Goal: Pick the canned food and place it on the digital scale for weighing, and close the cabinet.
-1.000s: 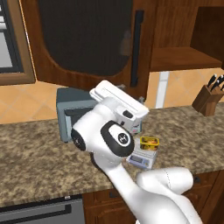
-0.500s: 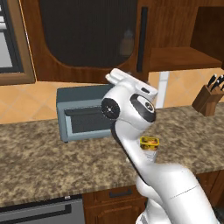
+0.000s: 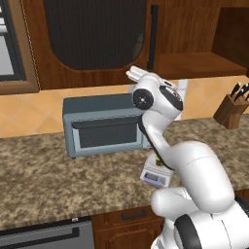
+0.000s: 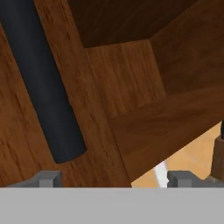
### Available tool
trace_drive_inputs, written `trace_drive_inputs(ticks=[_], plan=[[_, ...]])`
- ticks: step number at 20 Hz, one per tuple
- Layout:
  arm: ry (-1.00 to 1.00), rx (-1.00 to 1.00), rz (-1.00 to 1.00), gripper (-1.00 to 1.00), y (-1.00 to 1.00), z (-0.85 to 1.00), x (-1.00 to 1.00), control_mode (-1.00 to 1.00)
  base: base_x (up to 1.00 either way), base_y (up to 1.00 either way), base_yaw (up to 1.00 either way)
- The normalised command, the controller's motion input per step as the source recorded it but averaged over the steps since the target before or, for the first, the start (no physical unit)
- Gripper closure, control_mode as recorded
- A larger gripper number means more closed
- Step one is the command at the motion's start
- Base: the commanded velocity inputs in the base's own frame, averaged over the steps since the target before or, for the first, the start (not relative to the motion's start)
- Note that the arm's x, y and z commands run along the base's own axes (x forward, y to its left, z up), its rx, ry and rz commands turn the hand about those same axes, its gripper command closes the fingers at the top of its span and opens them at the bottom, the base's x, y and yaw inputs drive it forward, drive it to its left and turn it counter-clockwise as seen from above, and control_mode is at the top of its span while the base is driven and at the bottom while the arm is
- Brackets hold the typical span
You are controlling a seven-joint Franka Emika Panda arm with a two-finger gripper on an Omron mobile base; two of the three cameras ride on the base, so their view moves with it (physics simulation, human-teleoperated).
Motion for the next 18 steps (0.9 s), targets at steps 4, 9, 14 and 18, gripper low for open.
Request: trace_drive_inputs(ticks=[4, 9, 14, 18], plan=[[0.01, 0.0, 0.0, -1.0, 0.0, 0.0, 0.16, -1.0, 0.0, 0.0, 0.0], [0.0, 0.0, 0.01, -1.0, 0.0, 0.0, -0.56, -1.0, 0.0, 0.0, 0.0], [0.0, 0.0, 0.0, -1.0, -0.04, 0.03, -1.0, -1.0, 0.0, 0.0, 0.0], [0.06, 0.0, 0.0, -1.0, -0.19, 0.12, -1.0, -1.0, 0.0, 0.0, 0.0]])
